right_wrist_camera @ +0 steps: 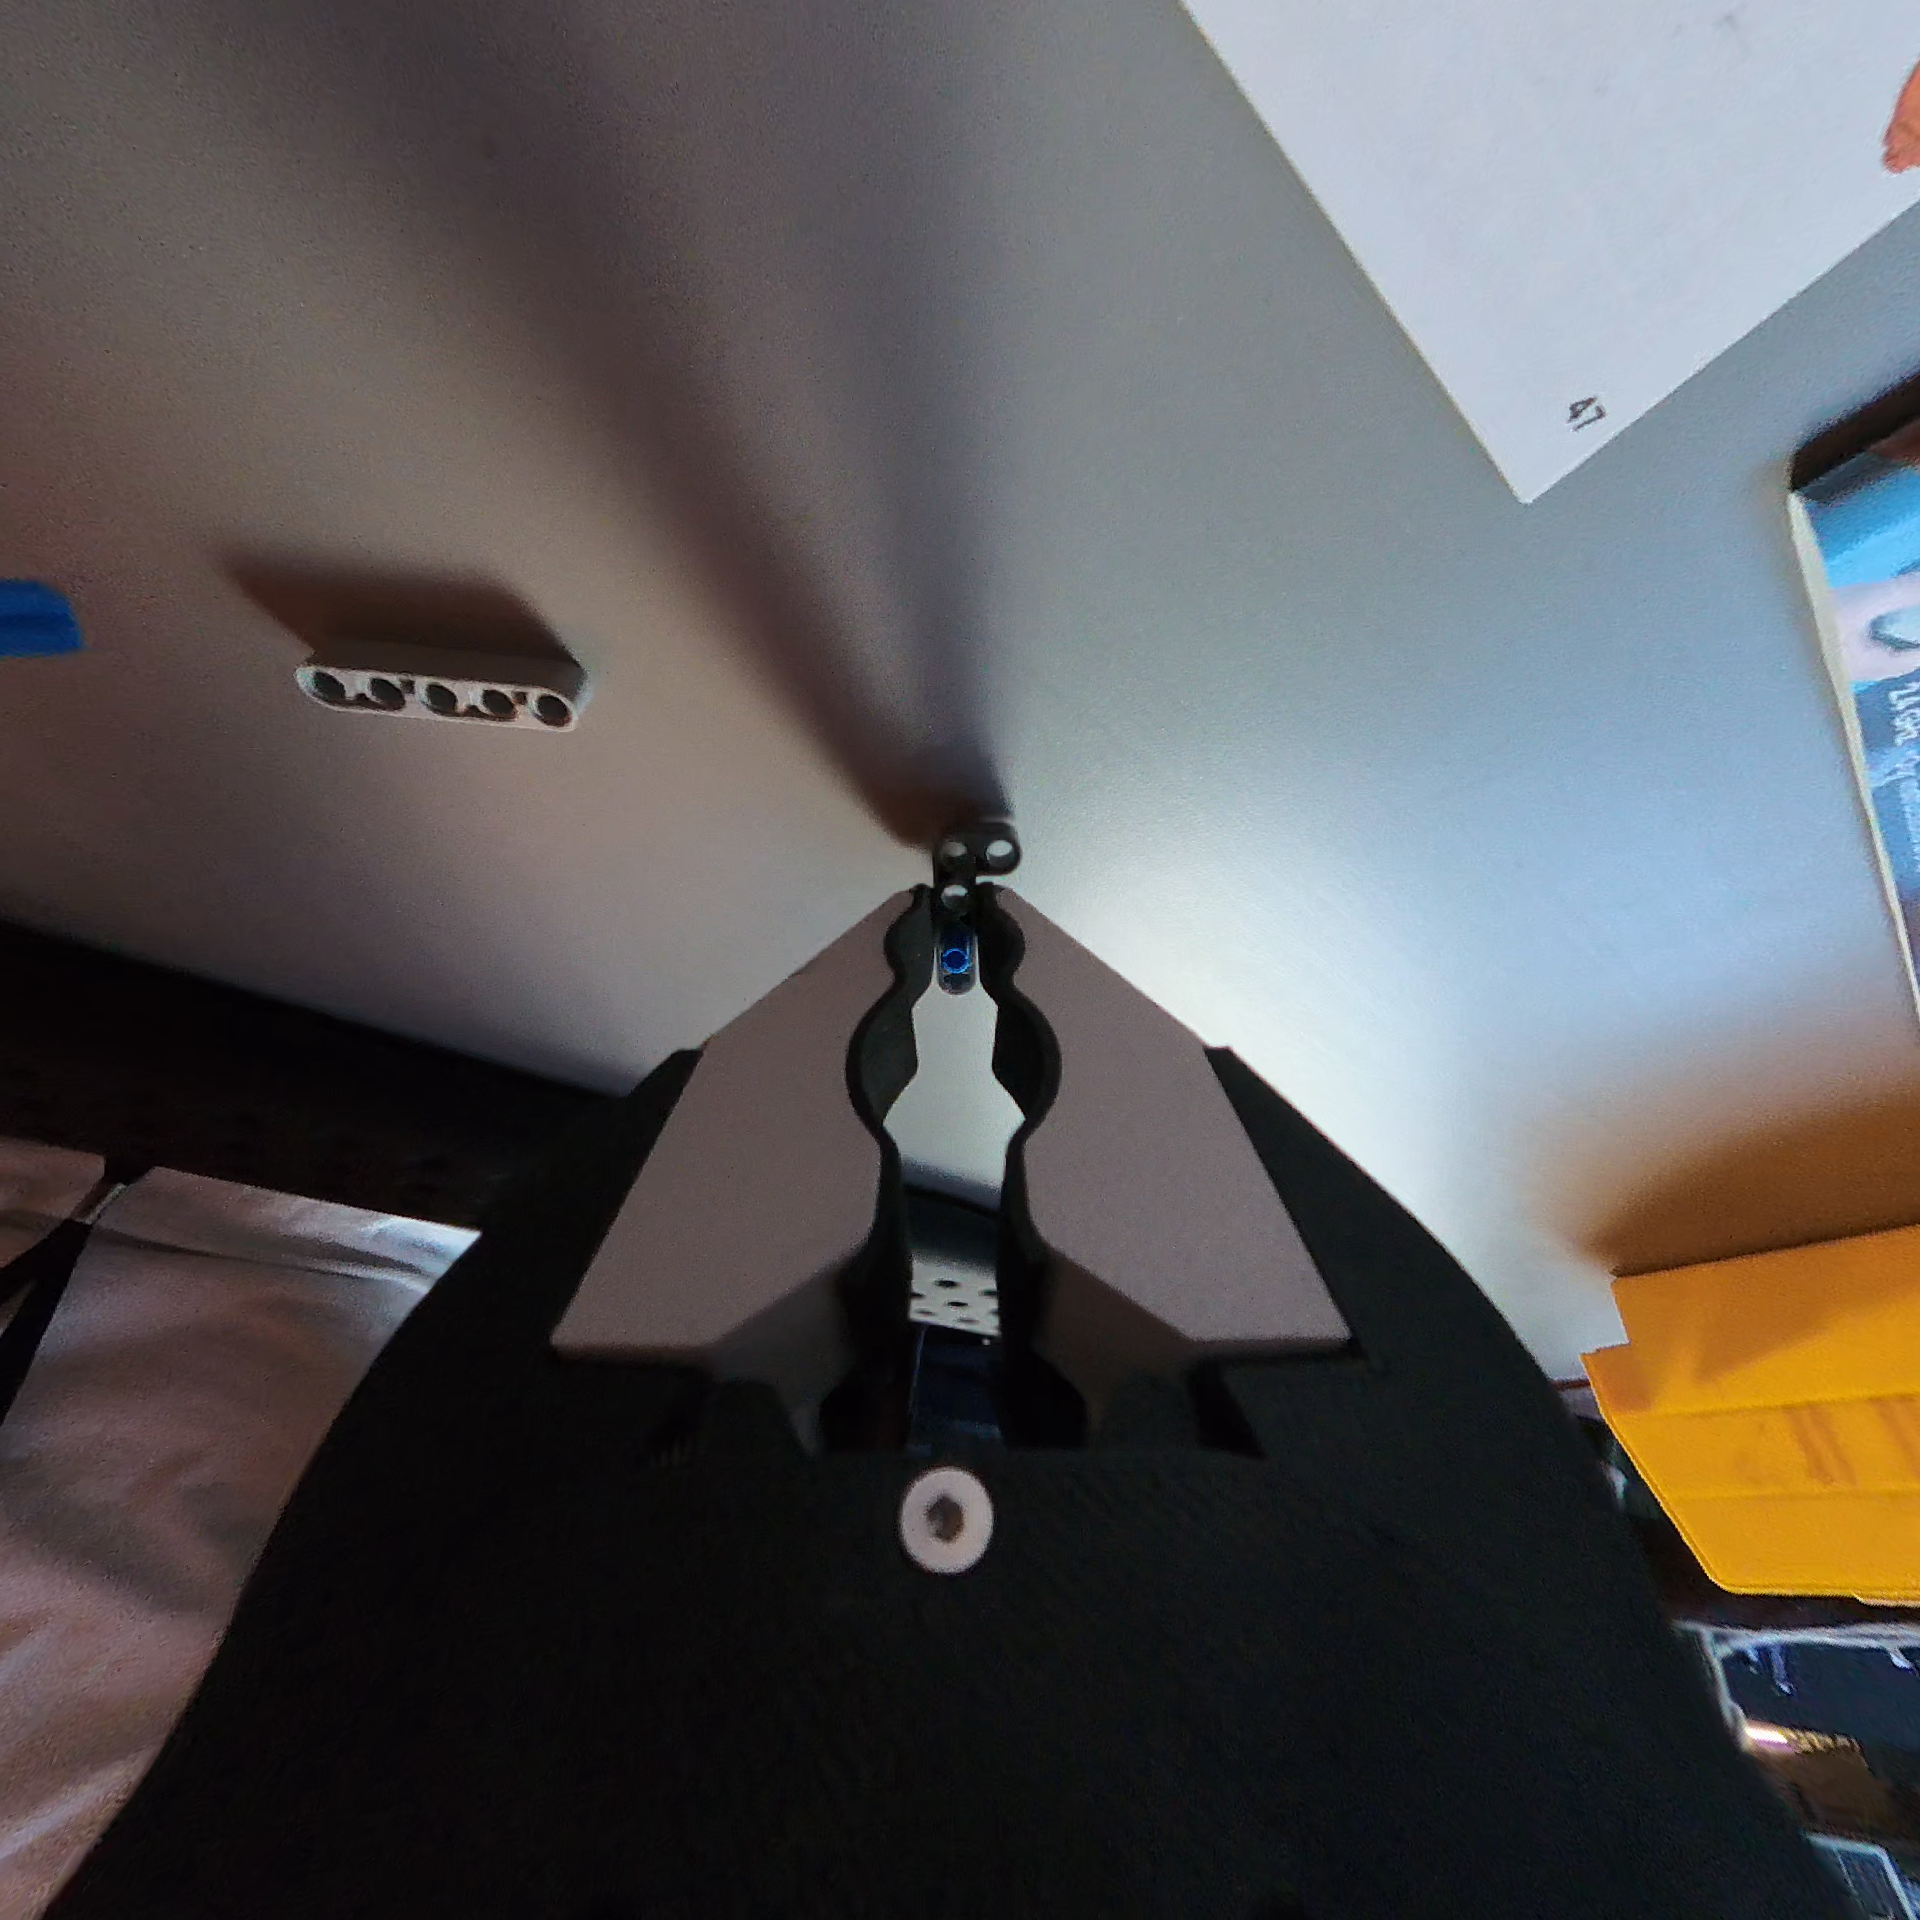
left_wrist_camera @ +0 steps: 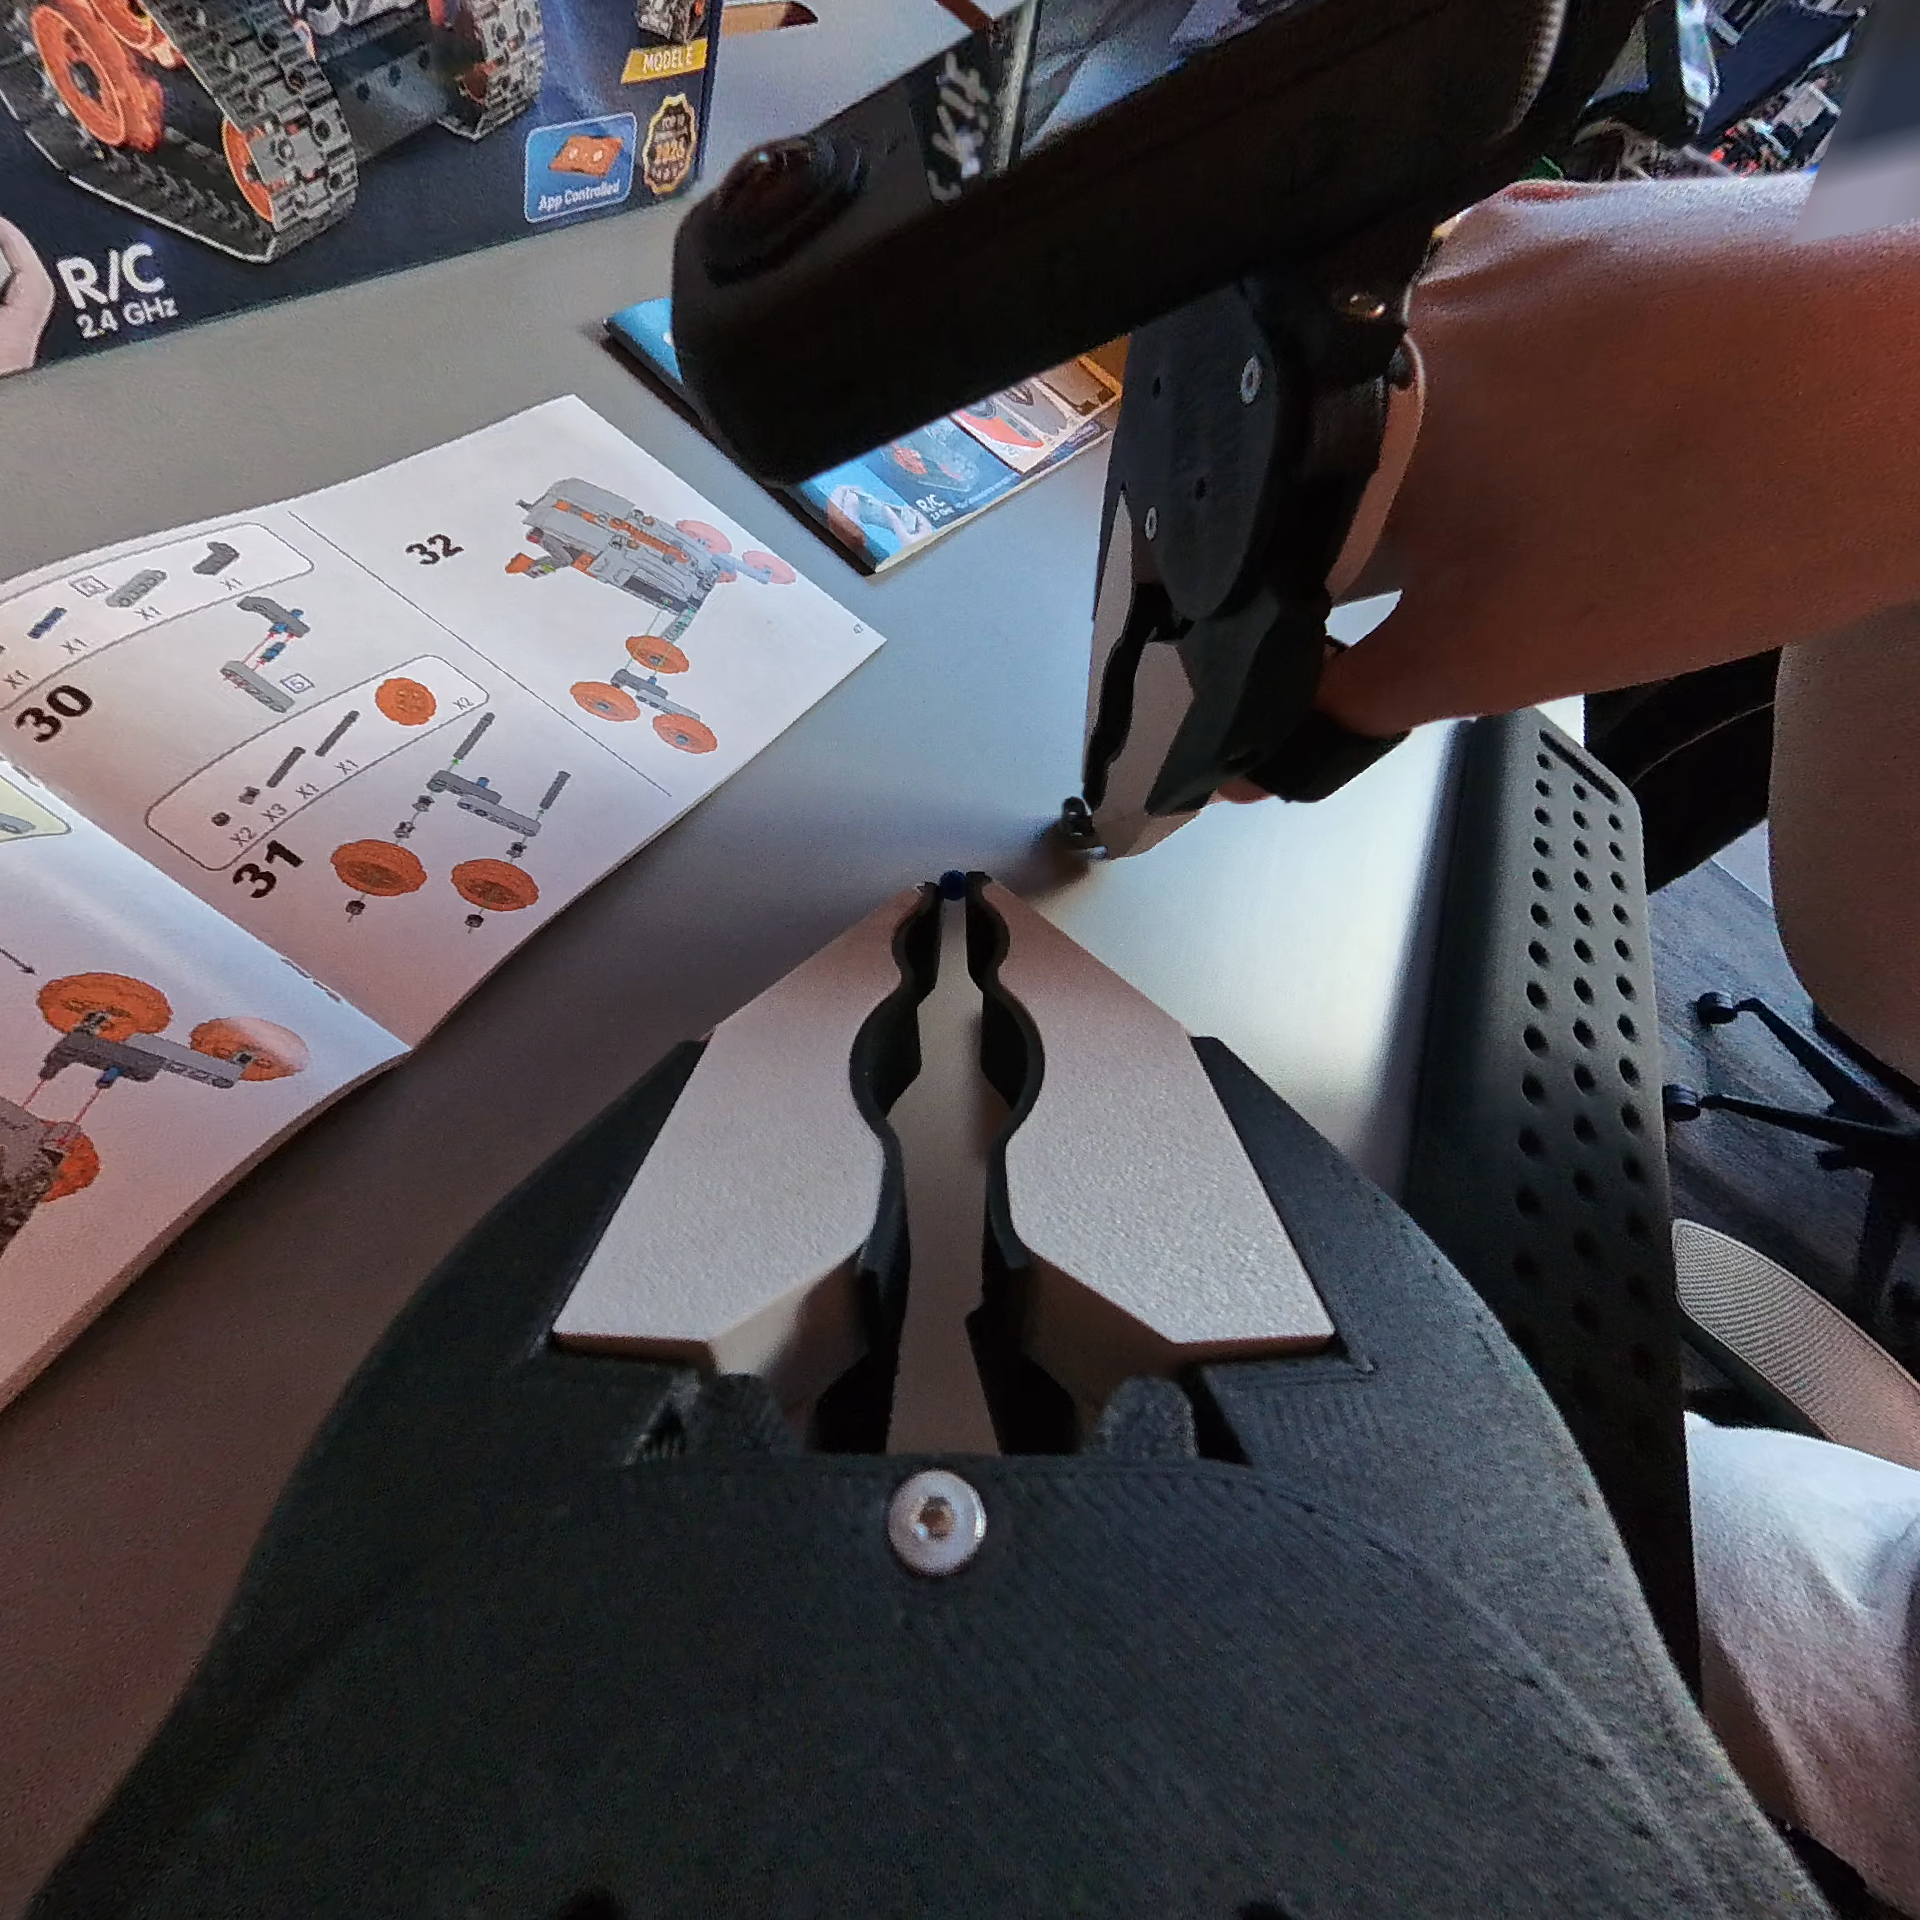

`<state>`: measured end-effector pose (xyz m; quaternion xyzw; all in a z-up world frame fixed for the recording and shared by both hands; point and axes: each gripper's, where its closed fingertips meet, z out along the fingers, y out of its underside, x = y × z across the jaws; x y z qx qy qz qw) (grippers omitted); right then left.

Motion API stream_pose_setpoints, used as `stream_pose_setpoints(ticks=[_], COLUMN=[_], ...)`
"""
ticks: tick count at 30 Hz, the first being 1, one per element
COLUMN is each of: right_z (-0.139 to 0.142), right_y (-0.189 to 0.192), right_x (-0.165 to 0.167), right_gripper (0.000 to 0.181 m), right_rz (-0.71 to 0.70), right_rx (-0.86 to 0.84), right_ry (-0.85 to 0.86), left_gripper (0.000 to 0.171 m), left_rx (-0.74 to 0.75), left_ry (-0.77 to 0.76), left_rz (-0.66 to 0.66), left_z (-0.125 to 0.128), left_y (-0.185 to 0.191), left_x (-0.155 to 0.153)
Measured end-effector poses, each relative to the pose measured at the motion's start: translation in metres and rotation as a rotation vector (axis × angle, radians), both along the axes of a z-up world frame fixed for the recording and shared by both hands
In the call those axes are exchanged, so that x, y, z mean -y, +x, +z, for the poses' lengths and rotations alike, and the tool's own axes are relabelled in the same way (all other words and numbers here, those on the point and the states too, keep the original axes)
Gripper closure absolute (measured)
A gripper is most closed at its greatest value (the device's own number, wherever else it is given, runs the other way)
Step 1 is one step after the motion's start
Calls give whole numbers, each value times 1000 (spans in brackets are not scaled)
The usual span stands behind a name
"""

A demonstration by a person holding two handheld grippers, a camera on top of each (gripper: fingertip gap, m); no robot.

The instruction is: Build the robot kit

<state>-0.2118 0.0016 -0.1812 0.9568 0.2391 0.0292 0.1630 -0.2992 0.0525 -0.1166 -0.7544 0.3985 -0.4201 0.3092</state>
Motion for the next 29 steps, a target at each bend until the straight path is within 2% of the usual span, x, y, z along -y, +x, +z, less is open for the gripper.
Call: stream_pose_setpoints(ticks=[2,5,9,12,14,16,18,20,22,24,26,29], right_z=[5,32,101,167,208,248,289,315,328,335,337,342], right_y=[-4,-34,-61,-53,-37,-19,0,16,30,44,55,71], right_x=[3,-5,-55,-72,-69,-60,-46,-34,-33,-37,-35,-40], right_gripper=[175,175,175,175,175,174,174,174,175,176,176,176], right_rz=[18,61,104,141,178,186,180,236,269,210,189,69], right_rx=[-30,-294,-811,-1172,-1347,-1506,-1699,-1787,-1751,-1749,-1844,-2075], right_ry=[-7,80,480,820,1009,1148,1214,1256,1351,1378,1370,1263], left_gripper=[169,170,170,170,170,170,170,170,170,170,170,170], left_rx=[0,0,11,58,145,278,386,474,523,565,605,645], left_ry=[0,-6,-8,9,24,24,8,4,45,109,162,238], left_rz=[-1,-3,-4,-2,-5,-27,-46,-102,-155,-187,-225,-231], left_z=[0,-1,1,14,35,67,102,141,177,210,235,252], left_y=[0,1,1,1,0,1,2,7,17,27,38,50], left_x=[0,0,0,0,0,2,1,7,14,18,22,22])
